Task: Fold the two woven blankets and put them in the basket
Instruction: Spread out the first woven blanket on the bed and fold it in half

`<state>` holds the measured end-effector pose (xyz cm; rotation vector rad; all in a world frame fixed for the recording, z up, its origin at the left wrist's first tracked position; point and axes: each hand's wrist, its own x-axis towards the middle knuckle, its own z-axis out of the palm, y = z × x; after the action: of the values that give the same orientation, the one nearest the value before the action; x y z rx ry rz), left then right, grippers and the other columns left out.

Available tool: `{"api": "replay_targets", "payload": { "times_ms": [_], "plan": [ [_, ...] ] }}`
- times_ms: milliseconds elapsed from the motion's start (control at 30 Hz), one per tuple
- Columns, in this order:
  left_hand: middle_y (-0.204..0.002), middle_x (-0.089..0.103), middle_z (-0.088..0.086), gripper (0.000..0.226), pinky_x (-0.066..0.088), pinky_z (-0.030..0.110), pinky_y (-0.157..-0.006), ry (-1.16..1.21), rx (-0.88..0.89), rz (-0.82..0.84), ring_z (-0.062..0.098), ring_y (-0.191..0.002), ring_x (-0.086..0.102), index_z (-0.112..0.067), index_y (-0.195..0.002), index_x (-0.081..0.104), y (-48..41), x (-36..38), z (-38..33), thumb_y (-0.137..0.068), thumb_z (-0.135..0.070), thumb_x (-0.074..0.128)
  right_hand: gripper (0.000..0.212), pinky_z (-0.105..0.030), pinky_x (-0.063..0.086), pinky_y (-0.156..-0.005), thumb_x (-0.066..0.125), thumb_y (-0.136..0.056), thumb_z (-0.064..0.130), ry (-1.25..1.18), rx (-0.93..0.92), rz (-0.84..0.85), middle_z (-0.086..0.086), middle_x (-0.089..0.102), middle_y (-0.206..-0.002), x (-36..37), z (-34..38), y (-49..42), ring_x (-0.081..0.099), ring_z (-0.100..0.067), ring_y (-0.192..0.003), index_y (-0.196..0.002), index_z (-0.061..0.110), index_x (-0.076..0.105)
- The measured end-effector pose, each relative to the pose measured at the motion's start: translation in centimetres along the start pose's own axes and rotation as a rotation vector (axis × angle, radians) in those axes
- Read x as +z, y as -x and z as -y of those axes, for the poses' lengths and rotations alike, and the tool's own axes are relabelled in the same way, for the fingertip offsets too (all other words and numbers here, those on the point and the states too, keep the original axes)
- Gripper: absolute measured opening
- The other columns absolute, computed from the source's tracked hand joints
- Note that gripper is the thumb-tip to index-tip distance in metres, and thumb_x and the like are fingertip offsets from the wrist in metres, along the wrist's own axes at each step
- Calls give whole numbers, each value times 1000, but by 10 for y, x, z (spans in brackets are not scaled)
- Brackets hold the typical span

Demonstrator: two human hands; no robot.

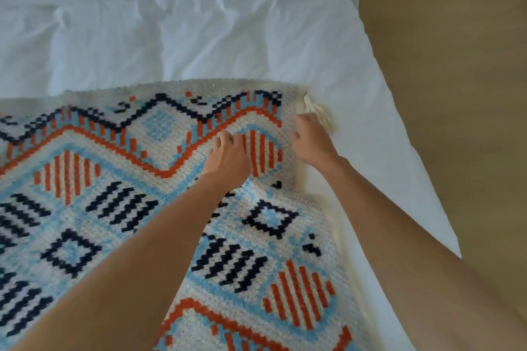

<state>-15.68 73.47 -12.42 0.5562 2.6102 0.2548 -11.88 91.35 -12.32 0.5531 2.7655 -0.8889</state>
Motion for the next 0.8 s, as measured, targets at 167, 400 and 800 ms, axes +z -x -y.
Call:
{"api": "replay_targets", "payload": {
  "times_ms": [167,400,800],
  "plan": [
    [-134,32,20,58,47,42,-94,4,-74,-1,35,-119,42,-16,-140,24,-43,17,3,-91,-3,51,60,-27,47,-79,41,-96,3,-24,71,-77,-8,11,-155,0,8,-72,52,-25,-117,-149,21,18],
    [-119,52,19,54,54,38,-73,-119,-13,33,31,-92,60,-16,-140,21,-69,23,7,-94,-5,47,36,-38,51,-75,43,-96,10,94,147,-19,-14,38,-126,22,1,-104,56,-27,-94,-132,16,42],
    [-129,41,17,43,39,43,-99,-12,21,-76,31,-117,41,-9,-135,33,-89,14,-9,-94,-16,42,61,-28,39,-104,48,-89,-6,-36,-113,-150,-8,11,-157,7,17,-117,26,-25,-140,-144,15,32]
  ]
}}
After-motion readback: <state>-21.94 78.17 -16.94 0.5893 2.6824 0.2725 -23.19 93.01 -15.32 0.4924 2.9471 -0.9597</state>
